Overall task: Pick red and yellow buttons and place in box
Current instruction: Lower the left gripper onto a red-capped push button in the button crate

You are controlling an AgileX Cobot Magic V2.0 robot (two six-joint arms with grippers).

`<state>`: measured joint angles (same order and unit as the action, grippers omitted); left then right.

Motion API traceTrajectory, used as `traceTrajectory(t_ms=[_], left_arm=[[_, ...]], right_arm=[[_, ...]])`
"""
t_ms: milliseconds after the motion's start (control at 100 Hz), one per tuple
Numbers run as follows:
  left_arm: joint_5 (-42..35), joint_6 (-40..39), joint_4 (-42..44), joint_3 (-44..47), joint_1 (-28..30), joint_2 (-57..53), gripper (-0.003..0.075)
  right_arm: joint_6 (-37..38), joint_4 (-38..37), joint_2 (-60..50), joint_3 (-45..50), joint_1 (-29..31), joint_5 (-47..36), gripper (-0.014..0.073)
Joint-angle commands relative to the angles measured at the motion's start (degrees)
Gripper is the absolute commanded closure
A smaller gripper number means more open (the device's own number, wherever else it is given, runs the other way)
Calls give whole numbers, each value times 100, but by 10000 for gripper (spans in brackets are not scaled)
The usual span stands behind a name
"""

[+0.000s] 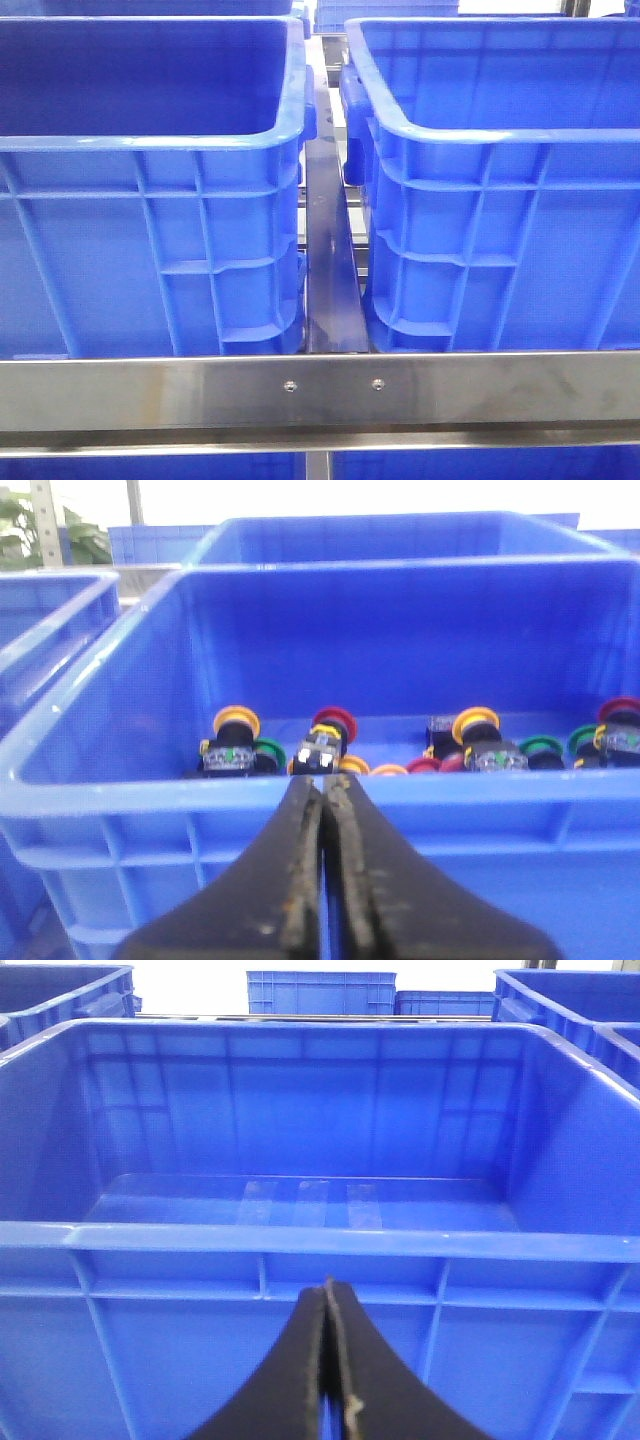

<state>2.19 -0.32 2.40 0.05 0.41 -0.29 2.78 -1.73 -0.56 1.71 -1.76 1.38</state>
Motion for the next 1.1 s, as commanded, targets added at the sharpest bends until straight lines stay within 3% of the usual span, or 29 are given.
traceTrajectory(t_ms=[0,460,690,990,1090], left_arm=[[-514,-21,-41,301,8,-180,740],[-486,-21,-50,30,8,-169,740],[478,-21,25,-1013,8,435,740],[2310,-21,41,-2895,8,2283,739],[2605,-21,41,-3499,8,3049,680]], right_arm=[[-33,-12,-139,-99,10,-424,652],[-33,-12,-139,-99,10,-424,652],[-33,-12,-139,-99,10,-424,652],[-33,-12,-139,-99,10,-424,652],[-33,-12,-139,-99,10,-424,652]])
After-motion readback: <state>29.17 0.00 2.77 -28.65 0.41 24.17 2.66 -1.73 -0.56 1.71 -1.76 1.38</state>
